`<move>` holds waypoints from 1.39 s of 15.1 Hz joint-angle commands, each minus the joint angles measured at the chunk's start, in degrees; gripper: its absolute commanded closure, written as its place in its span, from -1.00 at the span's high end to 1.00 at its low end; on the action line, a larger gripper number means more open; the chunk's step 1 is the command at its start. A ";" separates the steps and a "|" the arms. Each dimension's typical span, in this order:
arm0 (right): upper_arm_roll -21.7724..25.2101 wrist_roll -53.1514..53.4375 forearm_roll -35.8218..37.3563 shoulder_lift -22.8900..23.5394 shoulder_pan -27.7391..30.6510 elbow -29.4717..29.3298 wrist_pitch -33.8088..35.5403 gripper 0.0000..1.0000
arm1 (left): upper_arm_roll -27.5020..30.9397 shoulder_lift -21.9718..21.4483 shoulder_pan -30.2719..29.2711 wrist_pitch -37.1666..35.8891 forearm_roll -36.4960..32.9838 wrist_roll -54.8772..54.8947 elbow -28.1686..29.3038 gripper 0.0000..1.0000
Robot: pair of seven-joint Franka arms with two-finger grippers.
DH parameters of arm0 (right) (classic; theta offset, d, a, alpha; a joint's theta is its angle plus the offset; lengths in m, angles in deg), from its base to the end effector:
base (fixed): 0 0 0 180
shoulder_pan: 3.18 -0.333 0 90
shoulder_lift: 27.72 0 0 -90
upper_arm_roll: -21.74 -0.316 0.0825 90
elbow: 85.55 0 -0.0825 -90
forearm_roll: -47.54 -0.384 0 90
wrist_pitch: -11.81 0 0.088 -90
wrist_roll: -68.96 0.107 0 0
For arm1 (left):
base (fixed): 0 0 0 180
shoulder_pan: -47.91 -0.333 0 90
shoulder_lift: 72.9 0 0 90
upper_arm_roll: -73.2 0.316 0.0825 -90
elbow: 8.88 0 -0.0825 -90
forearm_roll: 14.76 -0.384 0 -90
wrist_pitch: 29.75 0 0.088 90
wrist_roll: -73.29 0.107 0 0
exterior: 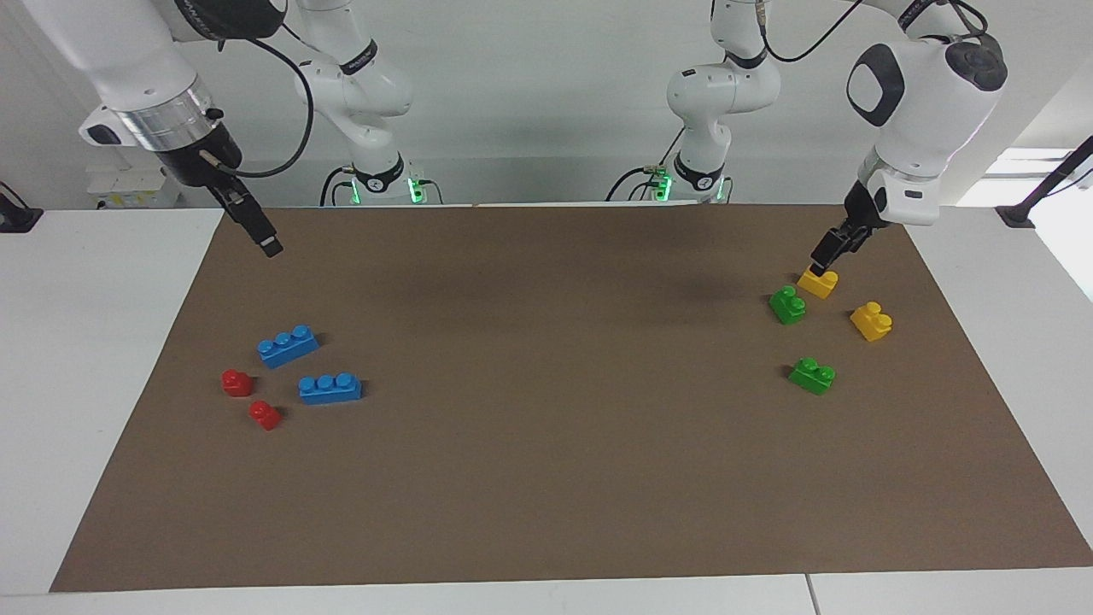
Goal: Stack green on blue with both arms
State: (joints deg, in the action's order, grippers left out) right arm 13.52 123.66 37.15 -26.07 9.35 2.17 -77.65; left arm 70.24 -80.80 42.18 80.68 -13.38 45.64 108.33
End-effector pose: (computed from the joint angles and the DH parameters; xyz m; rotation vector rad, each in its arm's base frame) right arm 0.5625 -0.0241 0.6284 -2.5869 1.4608 0.1151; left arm 0.5176 0.0224 0.5029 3.0092 0.8321 0.0243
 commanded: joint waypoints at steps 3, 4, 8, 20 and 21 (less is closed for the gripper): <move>-0.22 9.53 -13.57 5.63 6.45 0.34 -1.42 0.78 | -0.21 6.04 -0.51 9.61 0.47 -8.46 2.32 1.00; -0.31 11.29 -17.09 7.04 7.68 -0.01 -1.34 0.78 | -0.21 7.54 -0.69 10.41 0.55 -8.91 2.23 1.00; -0.40 14.73 -19.05 11.61 6.99 -0.45 -3.26 0.77 | -0.21 12.46 -0.95 14.10 0.82 -11.80 1.62 1.00; -0.57 14.13 -19.06 22.33 7.16 -0.36 -7.66 0.78 | -0.12 21.25 -1.84 23.95 4.68 -21.22 -1.98 1.00; -0.57 13.26 -19.14 23.04 7.16 -0.45 -8.54 0.78 | -0.12 22.22 -1.57 24.30 4.68 -21.57 -2.77 1.00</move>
State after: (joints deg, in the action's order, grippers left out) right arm 13.39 137.42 18.99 -4.86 16.00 2.40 -84.57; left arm 70.29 -61.04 40.61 103.87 -9.41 25.18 107.72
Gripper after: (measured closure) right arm 0.097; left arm 0.000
